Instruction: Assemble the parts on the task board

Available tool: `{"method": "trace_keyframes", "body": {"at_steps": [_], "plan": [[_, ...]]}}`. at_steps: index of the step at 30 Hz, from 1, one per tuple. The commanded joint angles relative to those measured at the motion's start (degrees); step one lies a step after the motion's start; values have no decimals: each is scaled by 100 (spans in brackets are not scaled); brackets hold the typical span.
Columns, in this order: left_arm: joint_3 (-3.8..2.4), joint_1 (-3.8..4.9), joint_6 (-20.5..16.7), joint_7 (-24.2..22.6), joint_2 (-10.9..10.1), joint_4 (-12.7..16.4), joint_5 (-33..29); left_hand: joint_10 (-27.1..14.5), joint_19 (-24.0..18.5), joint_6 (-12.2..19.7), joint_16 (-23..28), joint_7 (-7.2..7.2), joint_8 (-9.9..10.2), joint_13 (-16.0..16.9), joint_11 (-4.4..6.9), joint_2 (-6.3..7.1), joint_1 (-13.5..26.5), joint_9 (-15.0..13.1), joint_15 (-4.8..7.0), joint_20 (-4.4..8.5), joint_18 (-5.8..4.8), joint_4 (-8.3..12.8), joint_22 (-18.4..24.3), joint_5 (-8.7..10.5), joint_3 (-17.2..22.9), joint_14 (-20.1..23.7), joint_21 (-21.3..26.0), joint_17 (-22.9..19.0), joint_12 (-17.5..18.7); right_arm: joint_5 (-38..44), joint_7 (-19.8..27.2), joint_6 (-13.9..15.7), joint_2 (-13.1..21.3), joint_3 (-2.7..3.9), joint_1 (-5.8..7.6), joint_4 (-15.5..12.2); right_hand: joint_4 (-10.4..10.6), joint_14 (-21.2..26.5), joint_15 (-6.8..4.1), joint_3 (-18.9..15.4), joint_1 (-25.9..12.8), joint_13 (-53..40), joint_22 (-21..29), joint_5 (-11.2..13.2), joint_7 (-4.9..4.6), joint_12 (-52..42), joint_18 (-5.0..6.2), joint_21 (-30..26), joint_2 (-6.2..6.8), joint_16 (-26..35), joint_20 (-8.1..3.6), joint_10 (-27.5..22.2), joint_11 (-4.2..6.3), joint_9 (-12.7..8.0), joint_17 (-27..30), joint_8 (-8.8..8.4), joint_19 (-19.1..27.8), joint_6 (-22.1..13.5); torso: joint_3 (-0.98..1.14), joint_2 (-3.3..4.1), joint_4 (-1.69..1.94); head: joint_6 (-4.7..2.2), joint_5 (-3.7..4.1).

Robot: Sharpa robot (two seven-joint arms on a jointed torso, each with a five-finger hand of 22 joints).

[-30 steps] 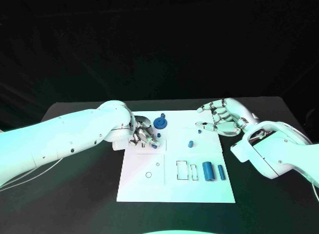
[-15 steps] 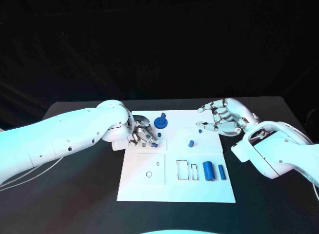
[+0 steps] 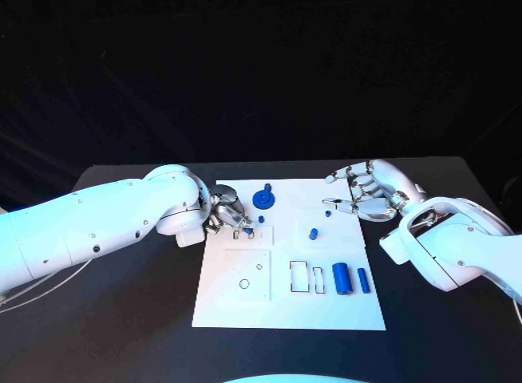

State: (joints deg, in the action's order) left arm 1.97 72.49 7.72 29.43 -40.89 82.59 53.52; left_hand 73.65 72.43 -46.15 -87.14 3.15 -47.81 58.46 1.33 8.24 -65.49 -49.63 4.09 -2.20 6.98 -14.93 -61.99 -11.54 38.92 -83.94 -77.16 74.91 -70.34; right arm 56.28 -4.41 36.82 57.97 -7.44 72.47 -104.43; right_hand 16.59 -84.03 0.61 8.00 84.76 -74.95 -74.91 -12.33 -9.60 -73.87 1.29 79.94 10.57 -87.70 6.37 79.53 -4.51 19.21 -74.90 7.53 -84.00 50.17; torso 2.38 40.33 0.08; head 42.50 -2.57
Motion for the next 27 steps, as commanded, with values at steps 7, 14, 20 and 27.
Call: {"method": "trace_keyframes", "body": {"at_steps": [7,14,20,27], "plan": [[32,-100,-756,-452,-112,207,904,67,71,-108,-38,-30,32,36,-5,17,69,-4,33,7,-121,1262,-51,-28,1307,-448,-53,944,-35,13,27,-81,-17,-2,-40,23,4,-464,-34,31,2,-319,-949,-39,4,17,109,-28,-39,15,-14,-40,-4,-7,-1016,20,-125,42,-6,-11,9,25,-43],[78,-180,-884,-538,-97,220,1187,89,93,-119,-47,-33,36,67,-2,19,76,-6,36,9,-127,1273,-83,-25,1325,-455,-69,965,-54,13,28,-86,-24,-2,-66,47,4,-464,-34,31,2,-319,-949,-39,4,17,109,-28,-39,15,-14,-40,-4,-7,-1016,20,-125,42,-8,-10,-12,18,-50],[107,-261,-903,-570,-43,184,1321,102,100,-122,-48,-34,37,87,-1,21,79,-6,36,10,-129,1277,-94,-24,1330,-455,-75,967,-67,13,29,-86,-27,-2,-74,61,6,-463,-35,34,-4,-321,-951,-46,5,14,108,-25,-42,15,-15,-38,-4,-8,-1015,22,-128,43,-9,-5,-13,21,-32],[120,-294,-854,-484,-10,175,1337,113,120,-134,-53,-37,40,97,2,24,86,-8,39,13,-134,1290,-122,-25,1352,-459,-89,978,-74,13,27,-92,-31,-2,-79,66,7,-463,-35,38,-10,-322,-953,-53,5,11,107,-21,-44,16,-15,-35,-3,-9,-1014,24,-130,43,-6,0,-4,37,-24]]}}
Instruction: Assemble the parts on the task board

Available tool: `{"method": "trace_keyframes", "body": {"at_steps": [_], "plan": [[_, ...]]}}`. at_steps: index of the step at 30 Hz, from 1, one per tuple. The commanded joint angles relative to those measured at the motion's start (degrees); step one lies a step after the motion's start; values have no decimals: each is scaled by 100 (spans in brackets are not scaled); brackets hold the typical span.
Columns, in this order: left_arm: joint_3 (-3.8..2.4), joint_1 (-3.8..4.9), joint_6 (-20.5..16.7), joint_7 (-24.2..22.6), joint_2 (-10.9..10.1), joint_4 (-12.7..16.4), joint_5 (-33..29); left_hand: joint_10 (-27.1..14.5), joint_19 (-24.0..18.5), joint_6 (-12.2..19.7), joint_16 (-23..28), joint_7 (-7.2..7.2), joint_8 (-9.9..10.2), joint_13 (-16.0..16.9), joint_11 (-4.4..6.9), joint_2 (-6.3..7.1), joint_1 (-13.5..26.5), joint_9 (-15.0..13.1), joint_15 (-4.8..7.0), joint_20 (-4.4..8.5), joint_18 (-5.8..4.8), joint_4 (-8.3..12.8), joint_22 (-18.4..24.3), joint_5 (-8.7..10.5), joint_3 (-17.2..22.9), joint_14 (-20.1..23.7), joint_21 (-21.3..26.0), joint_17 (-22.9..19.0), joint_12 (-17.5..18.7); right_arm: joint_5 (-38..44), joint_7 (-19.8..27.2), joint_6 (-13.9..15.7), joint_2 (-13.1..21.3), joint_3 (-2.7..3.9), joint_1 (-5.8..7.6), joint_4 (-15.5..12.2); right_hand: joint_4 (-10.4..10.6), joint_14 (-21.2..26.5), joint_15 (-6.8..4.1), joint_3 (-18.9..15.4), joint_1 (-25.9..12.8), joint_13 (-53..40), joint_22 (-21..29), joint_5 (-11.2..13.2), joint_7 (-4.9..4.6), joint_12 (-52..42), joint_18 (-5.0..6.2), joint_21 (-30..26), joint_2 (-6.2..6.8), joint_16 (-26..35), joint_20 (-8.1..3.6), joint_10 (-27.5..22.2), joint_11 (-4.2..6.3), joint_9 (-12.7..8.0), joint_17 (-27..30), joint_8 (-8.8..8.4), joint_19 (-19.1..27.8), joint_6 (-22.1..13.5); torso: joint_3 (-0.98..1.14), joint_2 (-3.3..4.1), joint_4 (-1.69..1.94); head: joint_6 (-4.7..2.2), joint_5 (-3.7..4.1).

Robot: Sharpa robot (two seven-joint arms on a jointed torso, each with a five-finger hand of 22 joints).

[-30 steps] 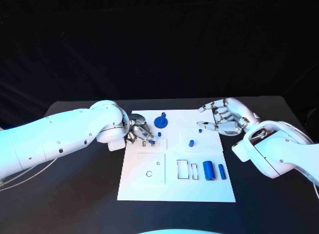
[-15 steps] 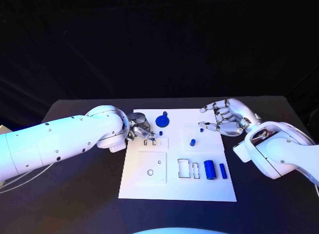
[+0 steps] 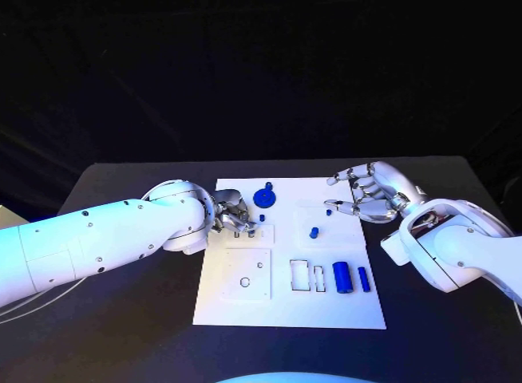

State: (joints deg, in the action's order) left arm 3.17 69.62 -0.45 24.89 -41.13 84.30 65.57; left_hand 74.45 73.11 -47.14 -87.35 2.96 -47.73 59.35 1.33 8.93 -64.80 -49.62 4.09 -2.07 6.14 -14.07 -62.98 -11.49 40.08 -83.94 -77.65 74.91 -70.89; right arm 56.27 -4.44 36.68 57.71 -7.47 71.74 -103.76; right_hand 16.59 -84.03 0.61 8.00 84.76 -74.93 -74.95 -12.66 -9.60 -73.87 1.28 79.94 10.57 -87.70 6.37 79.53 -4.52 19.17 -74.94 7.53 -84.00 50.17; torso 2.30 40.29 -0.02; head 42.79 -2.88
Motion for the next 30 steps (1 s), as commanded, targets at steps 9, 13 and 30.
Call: {"method": "trace_keyframes", "body": {"at_steps": [9,13,30], "plan": [[3,-14,61,60,17,-4,43,42,56,-41,-35,-20,36,18,5,-39,23,-11,42,2,-51,1217,-26,-34,1255,-461,-44,985,-24,15,28,-82,-9,0,-9,0,7,-463,-35,38,-10,-324,-949,-21,5,11,108,-22,-44,16,-15,-35,-3,-6,-1011,24,-130,43,1,7,11,15,12],[4,-15,121,87,21,-7,25,42,56,-41,-35,-20,36,18,5,-39,23,-11,42,2,-51,1217,-26,-34,1255,-461,-44,985,-24,15,28,-85,-12,0,-10,1,7,-463,-35,38,-10,-324,-949,-21,5,11,108,-22,-44,16,-15,-35,-3,-6,-1011,24,-130,43,1,5,8,22,11],[17,-55,172,141,54,-52,-41,48,60,-48,-35,-21,39,22,6,-35,32,-12,43,4,-52,1227,-29,-35,1272,-461,-46,985,-27,15,25,-87,-18,0,-13,4,7,-464,-37,47,-25,-331,-955,-34,7,-3,104,-12,-47,17,-18,-24,-2,-9,-1013,30,-138,43,2,10,1,41,24]]}}
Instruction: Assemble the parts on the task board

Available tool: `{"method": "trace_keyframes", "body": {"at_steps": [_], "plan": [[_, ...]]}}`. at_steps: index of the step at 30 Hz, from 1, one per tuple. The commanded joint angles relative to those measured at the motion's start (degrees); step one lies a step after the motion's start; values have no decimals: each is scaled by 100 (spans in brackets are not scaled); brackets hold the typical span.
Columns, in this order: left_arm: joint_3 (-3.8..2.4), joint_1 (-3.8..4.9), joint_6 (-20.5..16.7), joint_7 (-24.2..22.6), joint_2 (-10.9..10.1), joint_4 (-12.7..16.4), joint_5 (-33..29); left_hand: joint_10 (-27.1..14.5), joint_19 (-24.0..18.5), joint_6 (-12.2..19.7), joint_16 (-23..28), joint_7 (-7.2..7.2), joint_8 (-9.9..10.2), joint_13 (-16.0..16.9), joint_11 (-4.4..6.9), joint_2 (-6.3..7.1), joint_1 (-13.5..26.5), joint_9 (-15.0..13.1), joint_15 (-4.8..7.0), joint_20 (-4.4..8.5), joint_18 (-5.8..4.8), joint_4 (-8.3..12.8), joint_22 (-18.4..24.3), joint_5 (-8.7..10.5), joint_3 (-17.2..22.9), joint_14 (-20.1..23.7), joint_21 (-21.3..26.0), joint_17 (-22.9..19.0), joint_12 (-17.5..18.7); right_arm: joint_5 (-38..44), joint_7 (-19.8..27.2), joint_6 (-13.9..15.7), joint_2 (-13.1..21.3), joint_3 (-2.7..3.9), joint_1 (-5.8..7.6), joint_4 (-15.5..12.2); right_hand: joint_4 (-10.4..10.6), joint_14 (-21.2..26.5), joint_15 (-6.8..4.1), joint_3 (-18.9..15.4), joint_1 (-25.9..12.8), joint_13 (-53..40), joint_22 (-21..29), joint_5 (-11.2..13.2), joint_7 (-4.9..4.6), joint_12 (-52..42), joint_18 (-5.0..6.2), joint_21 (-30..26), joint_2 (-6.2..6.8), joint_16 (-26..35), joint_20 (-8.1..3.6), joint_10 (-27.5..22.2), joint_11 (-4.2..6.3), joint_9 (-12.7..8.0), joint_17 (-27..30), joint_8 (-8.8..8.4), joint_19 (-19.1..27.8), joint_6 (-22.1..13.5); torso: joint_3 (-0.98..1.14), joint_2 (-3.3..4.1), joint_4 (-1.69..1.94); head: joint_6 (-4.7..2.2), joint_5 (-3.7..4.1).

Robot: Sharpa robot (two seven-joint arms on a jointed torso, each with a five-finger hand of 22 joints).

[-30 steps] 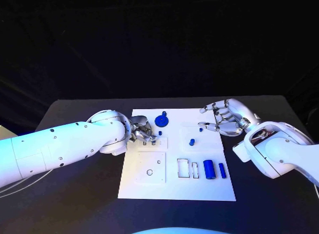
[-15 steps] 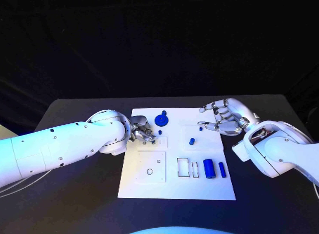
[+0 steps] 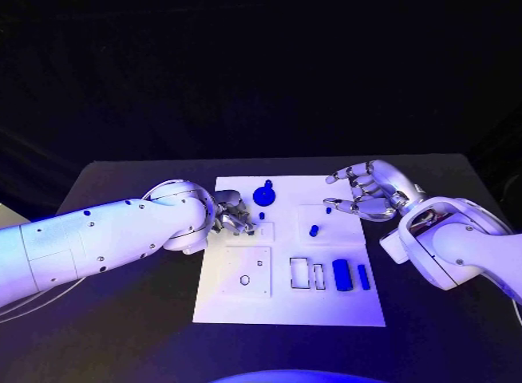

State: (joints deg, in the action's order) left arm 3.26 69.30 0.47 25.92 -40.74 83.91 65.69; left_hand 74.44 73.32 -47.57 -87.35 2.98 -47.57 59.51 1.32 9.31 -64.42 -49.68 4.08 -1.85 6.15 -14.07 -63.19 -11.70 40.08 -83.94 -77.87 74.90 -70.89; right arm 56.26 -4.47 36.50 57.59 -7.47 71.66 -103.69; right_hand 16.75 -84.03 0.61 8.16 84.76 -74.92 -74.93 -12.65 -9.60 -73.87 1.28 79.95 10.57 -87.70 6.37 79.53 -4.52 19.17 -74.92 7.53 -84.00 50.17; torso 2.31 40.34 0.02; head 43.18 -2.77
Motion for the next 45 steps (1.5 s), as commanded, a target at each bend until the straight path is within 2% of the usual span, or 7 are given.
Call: {"method": "trace_keyframes", "body": {"at_steps": [1,14,24,31,36,45], "plan": [[9,-26,85,40,15,-15,-56,49,39,-6,-35,-22,23,5,7,-73,-6,-6,44,-18,-53,1226,-8,-14,1272,-462,-25,985,-27,15,28,-70,-5,0,-5,-4,-10,-465,-37,31,-25,-332,-957,-35,7,-3,105,-12,-47,17,-18,-24,-2,-9,-1015,31,-138,43,1,3,-3,3,14],[13,-37,276,64,14,0,-115,51,44,-13,-36,-23,27,0,8,-71,9,-9,45,-15,-54,1234,-14,-11,1291,-463,-29,987,-23,15,17,-83,1,0,-7,0,-10,-467,-39,42,-34,-341,-967,-42,10,-19,100,6,-55,14,-20,-10,1,-9,-1021,40,-149,53,2,0,2,27,15],[10,-38,256,57,10,-2,-171,68,52,-23,-41,-26,31,26,11,-58,17,-12,46,-14,-57,1256,-26,-18,1313,-466,-35,998,-39,15,17,-83,-3,0,-14,4,-10,-467,-39,42,-34,-341,-967,-42,10,-19,100,6,-55,14,-20,-10,1,-9,-1021,40,-149,53,2,-1,1,21,12],[-12,-38,216,49,7,-16,-226,66,54,-26,-41,-26,32,19,12,-55,19,-13,47,-13,-57,1262,-29,-20,1320,-466,-38,998,-34,15,19,-80,-13,0,-23,11,-10,-467,-39,42,-34,-341,-967,-42,10,-19,100,6,-55,14,-20,-10,1,-9,-1021,40,-149,53,-1,-1,-2,15,9],[-25,-35,227,49,4,-20,-266,66,54,-26,-41,-26,32,19,12,-55,19,-13,47,-13,-57,1262,-29,-20,1320,-466,-38,998,-34,15,17,-80,-18,0,-27,16,-10,-467,-39,42,-34,-341,-967,-42,10,-19,100,6,-55,14,-20,-10,1,-9,-1021,40,-149,53,7,2,-7,17,6],[-63,-25,452,72,1,-23,-628,75,76,-40,-48,-29,42,29,15,-41,24,-18,51,-10,-64,1301,-63,-24,1358,-471,-55,1015,-38,15,12,-88,-31,0,-34,32,-13,-466,-44,52,-48,-335,-958,-45,13,-15,103,-10,-51,19,-24,-9,5,-12,-1015,50,-146,57,8,2,7,34,36]]}}
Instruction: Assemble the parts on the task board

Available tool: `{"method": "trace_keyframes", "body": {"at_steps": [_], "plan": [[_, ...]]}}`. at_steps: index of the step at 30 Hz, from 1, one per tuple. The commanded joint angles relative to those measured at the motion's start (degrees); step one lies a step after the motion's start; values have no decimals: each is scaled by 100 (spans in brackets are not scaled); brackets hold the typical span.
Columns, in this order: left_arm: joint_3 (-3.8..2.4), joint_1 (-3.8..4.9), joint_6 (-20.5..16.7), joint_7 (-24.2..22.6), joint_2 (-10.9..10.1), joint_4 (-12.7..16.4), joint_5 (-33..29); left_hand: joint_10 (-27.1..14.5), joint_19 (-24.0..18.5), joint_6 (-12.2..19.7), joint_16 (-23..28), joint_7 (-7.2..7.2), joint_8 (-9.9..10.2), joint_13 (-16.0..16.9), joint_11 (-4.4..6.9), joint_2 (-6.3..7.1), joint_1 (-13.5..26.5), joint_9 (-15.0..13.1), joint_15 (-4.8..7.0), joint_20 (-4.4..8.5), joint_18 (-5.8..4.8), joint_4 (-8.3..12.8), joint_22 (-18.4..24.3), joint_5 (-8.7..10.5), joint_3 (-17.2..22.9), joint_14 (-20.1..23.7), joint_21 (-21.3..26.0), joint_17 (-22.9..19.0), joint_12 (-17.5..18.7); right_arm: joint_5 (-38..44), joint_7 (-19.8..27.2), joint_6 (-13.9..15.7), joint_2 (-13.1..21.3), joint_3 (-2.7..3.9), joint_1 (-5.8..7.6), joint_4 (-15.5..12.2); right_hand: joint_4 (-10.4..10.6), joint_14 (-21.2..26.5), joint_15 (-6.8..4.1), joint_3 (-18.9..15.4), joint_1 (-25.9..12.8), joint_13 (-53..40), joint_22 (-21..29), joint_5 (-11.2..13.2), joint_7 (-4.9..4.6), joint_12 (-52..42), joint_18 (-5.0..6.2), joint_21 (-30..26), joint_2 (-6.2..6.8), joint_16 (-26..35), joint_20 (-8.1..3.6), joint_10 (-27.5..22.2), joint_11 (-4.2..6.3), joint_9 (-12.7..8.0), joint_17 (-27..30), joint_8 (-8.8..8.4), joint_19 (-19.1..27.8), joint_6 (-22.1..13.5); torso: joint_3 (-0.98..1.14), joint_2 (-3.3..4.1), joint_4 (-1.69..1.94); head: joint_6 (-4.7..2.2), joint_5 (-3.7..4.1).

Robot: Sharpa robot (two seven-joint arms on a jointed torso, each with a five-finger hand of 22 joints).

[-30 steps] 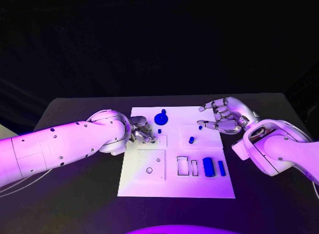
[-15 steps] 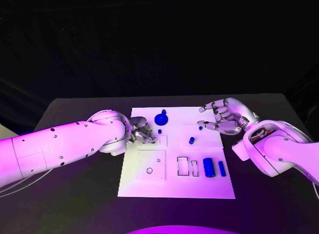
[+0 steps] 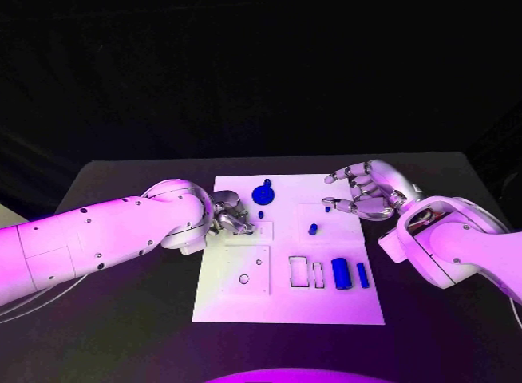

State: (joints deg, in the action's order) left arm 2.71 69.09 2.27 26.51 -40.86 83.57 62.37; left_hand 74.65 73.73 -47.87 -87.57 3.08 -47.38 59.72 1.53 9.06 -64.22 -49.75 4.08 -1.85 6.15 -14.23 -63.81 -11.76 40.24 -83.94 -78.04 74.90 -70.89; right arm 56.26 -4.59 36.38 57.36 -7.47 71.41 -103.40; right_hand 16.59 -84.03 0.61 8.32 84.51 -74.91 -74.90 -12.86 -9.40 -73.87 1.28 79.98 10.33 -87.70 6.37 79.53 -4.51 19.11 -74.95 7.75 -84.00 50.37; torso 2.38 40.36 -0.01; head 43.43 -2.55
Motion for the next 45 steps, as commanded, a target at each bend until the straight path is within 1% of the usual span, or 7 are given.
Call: {"method": "trace_keyframes", "body": {"at_steps": [1,4,8,16,26,35,45], "plan": [[-13,-2,299,16,14,8,-311,54,35,-10,-26,-39,23,8,-6,-16,5,-10,51,-9,-64,1316,-2,-19,1342,-471,-37,1015,-38,16,24,-76,-11,0,-10,6,3,-465,-44,35,-23,-336,-961,-24,-6,-15,103,-13,-26,19,-24,-9,5,-6,-1012,29,-146,38,1,0,9,8,13],[-31,15,401,36,20,-14,-348,58,42,-15,-31,-40,26,12,-5,-10,5,-11,51,-8,-67,1330,-12,-21,1352,-474,-42,1027,-41,16,24,-78,-17,0,-17,12,3,-465,-44,35,-23,-336,-961,-24,-6,-15,103,-13,-26,19,-24,-9,5,-6,-1012,29,-146,38,5,-4,-1,17,1],[-47,60,571,86,52,-86,-371,62,45,-25,-36,-41,32,16,-4,4,8,-12,52,-7,-68,1351,-18,-28,1365,-477,-46,1038,-43,16,22,-79,-20,0,-23,17,3,-465,-44,35,-23,-336,-961,-24,-6,-15,103,-13,-26,19,-24,-9,5,-6,-1012,29,-146,38,8,-6,-1,28,0],[-55,132,721,127,145,-246,-329,68,50,-35,-41,-42,37,23,-3,14,10,-12,53,-6,-70,1368,-27,-36,1375,-480,-51,1049,-47,16,18,-78,-27,0,-26,19,3,-465,-44,35,-23,-336,-961,-24,-6,-15,103,-13,-26,19,-24,-9,5,-6,-1012,29,-146,38,5,0,-4,32,0],[-58,165,704,141,236,-336,-247,70,54,-39,-42,-42,40,23,-2,19,12,-12,53,-6,-72,1375,-35,-41,1380,-481,-55,1052,-47,16,21,-77,-44,-1,-31,27,3,-465,-44,35,-23,-336,-961,-24,-6,-15,103,-13,-26,19,-24,-9,5,-6,-1012,29,-146,38,3,-2,8,54,9],[-61,184,1155,280,333,-417,-239,71,58,-46,-43,-42,46,21,-3,19,17,-12,53,-5,-73,1380,-42,-47,1390,-481,-58,1053,-45,16,11,-96,-57,-1,-32,36,3,-465,-44,35,-23,-336,-961,-24,-6,-15,103,-13,-26,19,-24,-9,5,-6,-1012,29,-146,38,-3,-6,3,77,5],[-66,198,1274,312,361,-470,-298,71,63,-49,-46,-42,51,22,-3,22,18,-11,52,-5,-75,1390,-51,-52,1398,-483,-63,1060,-44,16,13,-98,-65,-1,-34,48,3,-465,-44,35,-23,-336,-961,-24,-6,-15,103,-13,-26,19,-24,-9,5,-6,-1012,29,-146,38,-4,-7,-1,79,12]]}}
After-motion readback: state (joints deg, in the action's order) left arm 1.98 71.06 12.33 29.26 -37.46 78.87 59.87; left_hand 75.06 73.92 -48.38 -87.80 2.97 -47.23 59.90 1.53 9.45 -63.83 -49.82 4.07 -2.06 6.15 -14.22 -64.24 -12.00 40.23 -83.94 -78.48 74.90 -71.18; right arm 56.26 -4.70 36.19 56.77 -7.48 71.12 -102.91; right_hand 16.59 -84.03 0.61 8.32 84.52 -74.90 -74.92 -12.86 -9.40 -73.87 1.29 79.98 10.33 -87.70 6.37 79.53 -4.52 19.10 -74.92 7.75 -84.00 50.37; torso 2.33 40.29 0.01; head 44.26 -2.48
